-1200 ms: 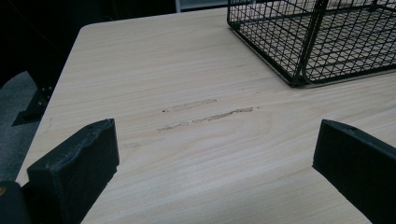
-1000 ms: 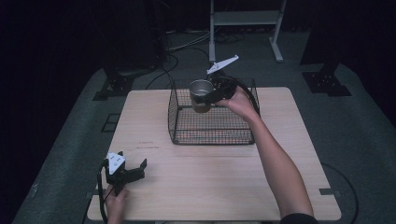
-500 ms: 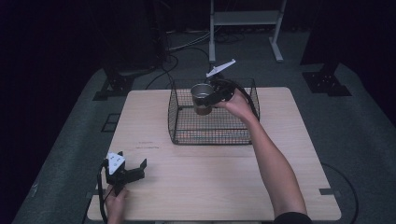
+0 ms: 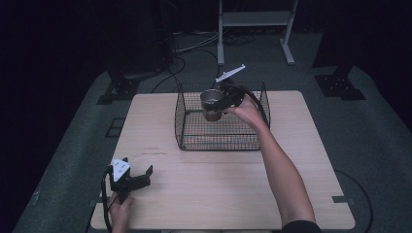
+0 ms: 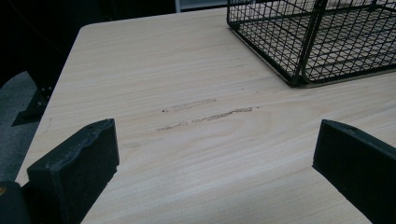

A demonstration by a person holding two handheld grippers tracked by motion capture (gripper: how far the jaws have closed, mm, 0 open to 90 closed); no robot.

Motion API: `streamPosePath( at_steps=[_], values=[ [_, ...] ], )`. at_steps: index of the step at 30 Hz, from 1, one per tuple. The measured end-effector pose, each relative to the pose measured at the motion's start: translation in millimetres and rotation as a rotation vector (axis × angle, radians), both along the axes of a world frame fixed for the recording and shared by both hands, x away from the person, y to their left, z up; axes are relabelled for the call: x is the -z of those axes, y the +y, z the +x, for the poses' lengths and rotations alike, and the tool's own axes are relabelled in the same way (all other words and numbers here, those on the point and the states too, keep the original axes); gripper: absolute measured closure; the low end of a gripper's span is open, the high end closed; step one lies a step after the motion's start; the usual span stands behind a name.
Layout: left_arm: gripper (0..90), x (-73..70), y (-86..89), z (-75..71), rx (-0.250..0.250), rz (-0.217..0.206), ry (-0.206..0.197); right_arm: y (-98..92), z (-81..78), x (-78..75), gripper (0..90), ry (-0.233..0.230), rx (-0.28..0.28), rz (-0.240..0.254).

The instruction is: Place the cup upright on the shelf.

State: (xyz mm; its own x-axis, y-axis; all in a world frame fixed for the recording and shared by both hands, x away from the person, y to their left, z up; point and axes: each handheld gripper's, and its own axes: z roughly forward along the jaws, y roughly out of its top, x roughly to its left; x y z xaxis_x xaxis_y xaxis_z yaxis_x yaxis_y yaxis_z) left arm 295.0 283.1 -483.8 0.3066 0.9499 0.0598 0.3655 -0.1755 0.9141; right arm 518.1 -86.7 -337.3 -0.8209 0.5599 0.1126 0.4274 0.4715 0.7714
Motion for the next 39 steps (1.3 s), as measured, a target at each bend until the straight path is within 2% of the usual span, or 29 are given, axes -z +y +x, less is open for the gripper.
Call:
streamPosePath(
  at_steps=[8,16,24,31,39],
  values=[
    [0.0,0.0,0.0,0.0,0.001,0.001,-0.001,-3.1,5.2,10.7,17.8,0.009,0.028,0.000],
    [0.0,0.2,-0.6,0.1,0.001,-0.002,-0.004,-5.5,8.6,27.1,17.8,0.050,0.041,-0.017],
    [0.0,0.1,-0.7,0.0,0.002,-0.001,-0.004,-7.0,11.4,39.5,17.8,0.066,0.063,-0.025],
    [0.0,0.1,-0.6,0.0,0.001,-0.001,-0.004,-5.0,14.5,48.7,17.8,0.095,0.070,-0.047],
    [0.0,0.3,-0.6,0.5,-0.002,-0.004,-0.006,-4.4,17.9,59.0,17.7,0.106,0.089,-0.091]
  ],
)
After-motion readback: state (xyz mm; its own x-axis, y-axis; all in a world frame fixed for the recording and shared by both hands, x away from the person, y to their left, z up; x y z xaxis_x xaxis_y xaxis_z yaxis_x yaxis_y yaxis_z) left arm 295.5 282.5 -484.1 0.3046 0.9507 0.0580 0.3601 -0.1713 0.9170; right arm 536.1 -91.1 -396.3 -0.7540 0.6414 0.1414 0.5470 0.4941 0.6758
